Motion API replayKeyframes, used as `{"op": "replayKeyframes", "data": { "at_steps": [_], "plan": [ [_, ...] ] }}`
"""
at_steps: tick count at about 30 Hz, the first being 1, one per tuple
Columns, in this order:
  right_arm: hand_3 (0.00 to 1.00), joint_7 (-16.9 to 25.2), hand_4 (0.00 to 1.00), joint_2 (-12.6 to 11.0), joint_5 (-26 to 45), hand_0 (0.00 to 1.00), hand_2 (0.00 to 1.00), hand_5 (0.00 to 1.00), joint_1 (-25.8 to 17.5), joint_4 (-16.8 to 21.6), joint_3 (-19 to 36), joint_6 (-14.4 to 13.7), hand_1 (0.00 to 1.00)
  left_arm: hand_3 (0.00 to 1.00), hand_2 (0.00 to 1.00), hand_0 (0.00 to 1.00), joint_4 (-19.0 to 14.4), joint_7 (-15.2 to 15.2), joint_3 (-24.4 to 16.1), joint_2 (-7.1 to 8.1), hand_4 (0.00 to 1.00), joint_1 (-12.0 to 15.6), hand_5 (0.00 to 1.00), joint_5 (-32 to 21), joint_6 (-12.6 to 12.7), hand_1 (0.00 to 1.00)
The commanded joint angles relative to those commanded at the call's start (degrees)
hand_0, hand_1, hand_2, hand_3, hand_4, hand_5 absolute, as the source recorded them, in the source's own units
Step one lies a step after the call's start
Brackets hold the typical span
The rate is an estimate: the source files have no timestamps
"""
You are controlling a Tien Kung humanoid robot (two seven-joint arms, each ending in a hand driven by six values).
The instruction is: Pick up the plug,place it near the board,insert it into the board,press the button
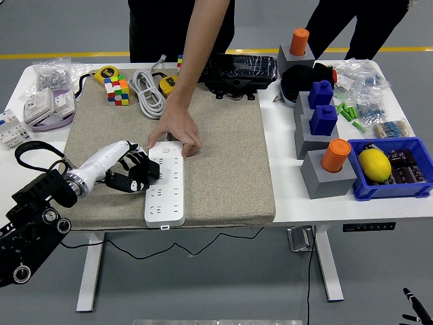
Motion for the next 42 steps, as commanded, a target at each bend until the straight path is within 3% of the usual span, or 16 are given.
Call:
{"op": "replayKeyframes", "data": {
  "at_steps": [35,36,41,42],
  "plan": [
    [0.765,0.07,0.998,-0.22,-0.11,0.838,0.713,0.943,0.42,0.00,0.37,-0.16,0.750,0.558,0.621,0.473,0.09,0.26,1.03,0.22,0.790,-0.85,0.002,0.30,-0.80,0.675],
    [0.765,0.08,0.998,-0.21,-0.12,0.838,0.713,0.943,0.41,0.00,0.38,-0.17,0.750,0.575,0.633,0.543,0.15,0.24,0.99,0.23,0.794,-0.87,0.002,0.27,-0.86,0.726],
    [0.765,0.09,0.998,-0.21,-0.12,0.838,0.713,0.943,0.42,0.00,0.34,-0.20,0.750,0.575,0.633,0.543,0.61,-0.03,0.91,0.23,0.794,-0.90,0.002,-0.03,-1.20,0.726],
    [0.765,0.10,0.998,-0.22,-0.05,0.838,0.713,0.946,0.44,0.00,0.30,-0.23,0.750,0.617,0.810,0.775,0.74,-0.10,0.88,0.16,0.998,-0.91,0.002,-0.05,-1.23,0.854]
  ]
}}
